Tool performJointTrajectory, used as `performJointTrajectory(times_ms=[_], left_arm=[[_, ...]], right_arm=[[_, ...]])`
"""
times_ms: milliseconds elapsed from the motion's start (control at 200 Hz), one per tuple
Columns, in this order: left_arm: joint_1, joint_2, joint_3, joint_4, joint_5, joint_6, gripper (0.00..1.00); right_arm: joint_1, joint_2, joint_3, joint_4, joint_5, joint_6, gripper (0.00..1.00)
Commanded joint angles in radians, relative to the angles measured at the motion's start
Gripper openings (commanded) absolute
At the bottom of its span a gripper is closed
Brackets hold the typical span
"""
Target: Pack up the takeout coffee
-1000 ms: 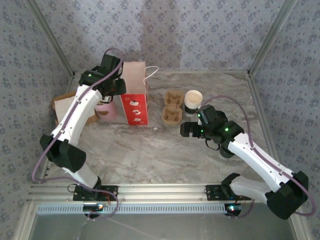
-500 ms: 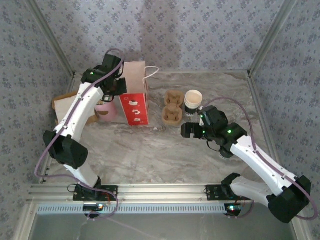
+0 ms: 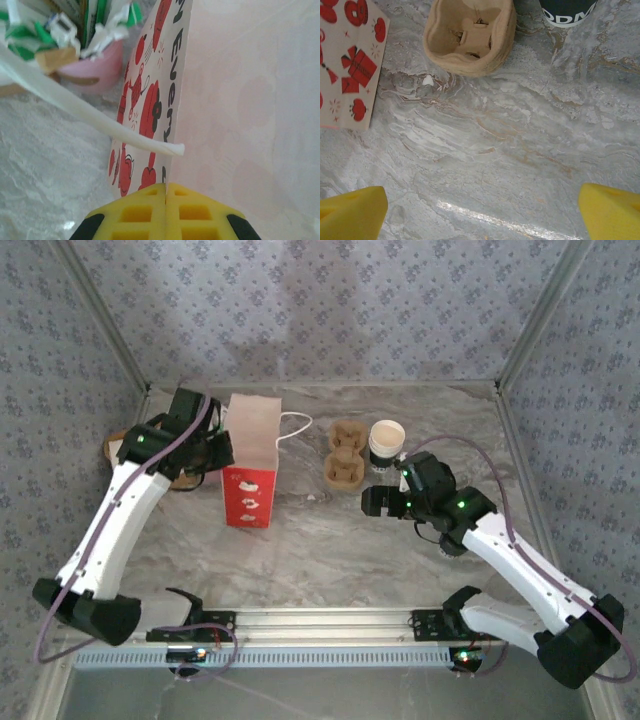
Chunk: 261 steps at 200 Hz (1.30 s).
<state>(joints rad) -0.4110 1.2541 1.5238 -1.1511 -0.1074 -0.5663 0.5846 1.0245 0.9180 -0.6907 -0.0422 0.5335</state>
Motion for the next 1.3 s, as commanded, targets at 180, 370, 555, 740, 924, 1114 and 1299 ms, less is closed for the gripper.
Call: performJointTrajectory(times_ms=[180, 370, 555, 740, 924, 1114, 1299], left_arm=[[-0.096, -0.196, -0.132, -0.052, -0.002, -0.158, 0.03], [-0.183, -0.252, -0.186, -0.052, -0.027, -0.235, 0.03], [-0.242, -0.272, -0.231, -0.03, -0.057, -0.28, 0.13], [-0.242, -0.292, -0.254, 0.006, -0.037, -0.285, 0.39], [-0.242, -0.336, -0.208, 0.016, -0.049, -0.24, 0.69], [-0.241, -0.52, -0.228, 0.138, -0.098, -0.106, 0.99], [-0.242, -0.713, -0.329, 0.21, -0.271, -0.065, 0.99]], right_arm=[[-0.005, 0.02, 0.03, -0.01, -0.022, -0.007, 1.0], [-0.005, 0.032, 0.044, -0.017, -0.023, -0.008, 1.0], [-0.006, 0.043, 0.051, -0.018, -0.022, -0.007, 1.0], [-0.01, 0.062, 0.065, -0.041, -0.027, 0.02, 1.0], [-0.095, 0.088, 0.081, -0.046, -0.139, 0.062, 1.0], [-0.131, 0.04, 0.091, 0.02, -0.135, -0.009, 1.0], [-0.186, 0.02, 0.114, 0.037, -0.238, -0.019, 1.0]])
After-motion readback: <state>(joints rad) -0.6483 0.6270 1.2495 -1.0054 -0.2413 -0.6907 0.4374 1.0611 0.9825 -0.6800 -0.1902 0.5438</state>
